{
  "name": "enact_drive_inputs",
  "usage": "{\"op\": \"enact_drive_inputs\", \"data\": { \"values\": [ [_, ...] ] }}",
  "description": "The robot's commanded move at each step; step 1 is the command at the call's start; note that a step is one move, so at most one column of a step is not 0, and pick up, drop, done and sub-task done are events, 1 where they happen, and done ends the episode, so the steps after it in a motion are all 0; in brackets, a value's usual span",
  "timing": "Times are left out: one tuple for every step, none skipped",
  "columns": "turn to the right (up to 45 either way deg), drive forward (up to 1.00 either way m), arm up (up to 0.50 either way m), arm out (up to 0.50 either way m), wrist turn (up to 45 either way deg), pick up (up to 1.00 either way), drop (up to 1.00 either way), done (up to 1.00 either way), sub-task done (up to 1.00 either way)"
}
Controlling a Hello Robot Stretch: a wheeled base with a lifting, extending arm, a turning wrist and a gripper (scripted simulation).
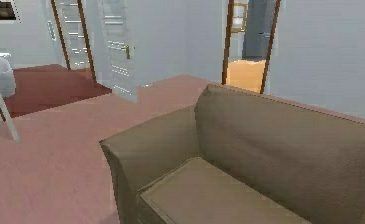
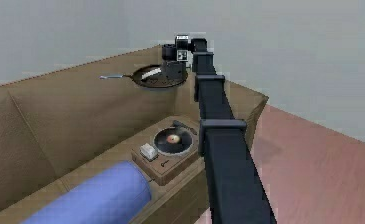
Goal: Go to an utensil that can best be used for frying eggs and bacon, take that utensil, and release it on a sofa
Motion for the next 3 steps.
{"op": "enact_drive_inputs", "data": {
  "values": [
    [0.0,0.00,0.00,0.00,-45.0,0.00,0.00,0.00,0.00],
    [0.0,0.00,0.00,0.00,-24.0,0.00,0.00,0.00,0.00],
    [0.0,0.00,-0.24,0.00,0.0,0.00,0.00,0.00,0.00]
  ]
}}
